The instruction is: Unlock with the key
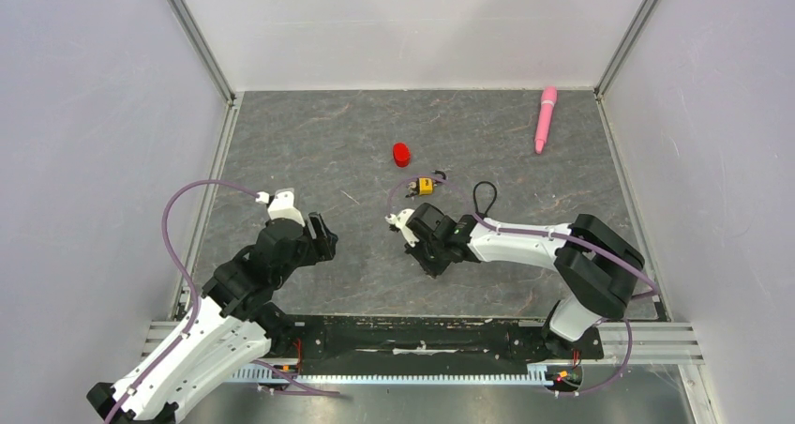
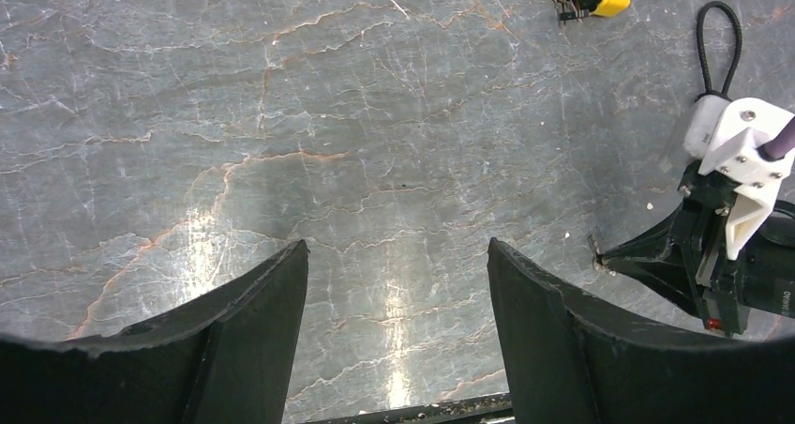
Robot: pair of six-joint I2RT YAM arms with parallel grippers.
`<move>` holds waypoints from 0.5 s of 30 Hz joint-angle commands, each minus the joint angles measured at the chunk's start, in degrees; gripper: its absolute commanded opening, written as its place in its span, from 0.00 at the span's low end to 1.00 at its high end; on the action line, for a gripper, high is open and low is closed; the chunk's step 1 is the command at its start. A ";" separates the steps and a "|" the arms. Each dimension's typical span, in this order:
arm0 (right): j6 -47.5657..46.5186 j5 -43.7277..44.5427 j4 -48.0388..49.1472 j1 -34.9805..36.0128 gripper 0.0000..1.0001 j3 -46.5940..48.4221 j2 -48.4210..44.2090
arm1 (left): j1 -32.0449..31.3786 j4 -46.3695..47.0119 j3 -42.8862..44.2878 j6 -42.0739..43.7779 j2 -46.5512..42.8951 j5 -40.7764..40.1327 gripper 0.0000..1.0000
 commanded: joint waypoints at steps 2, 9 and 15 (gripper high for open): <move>3.64 1.35 -3.10 -0.22 0.14 0.30 -3.58 | 0.48 1.68 0.31 -0.86 1.09 1.28 0.75; 3.46 1.45 -5.01 -0.18 0.40 3.00 -3.98 | 0.46 2.22 0.18 -0.58 1.19 1.90 0.75; 3.57 2.12 -5.99 0.00 0.44 3.40 -2.09 | 0.45 2.30 -0.12 -0.33 1.14 2.00 0.75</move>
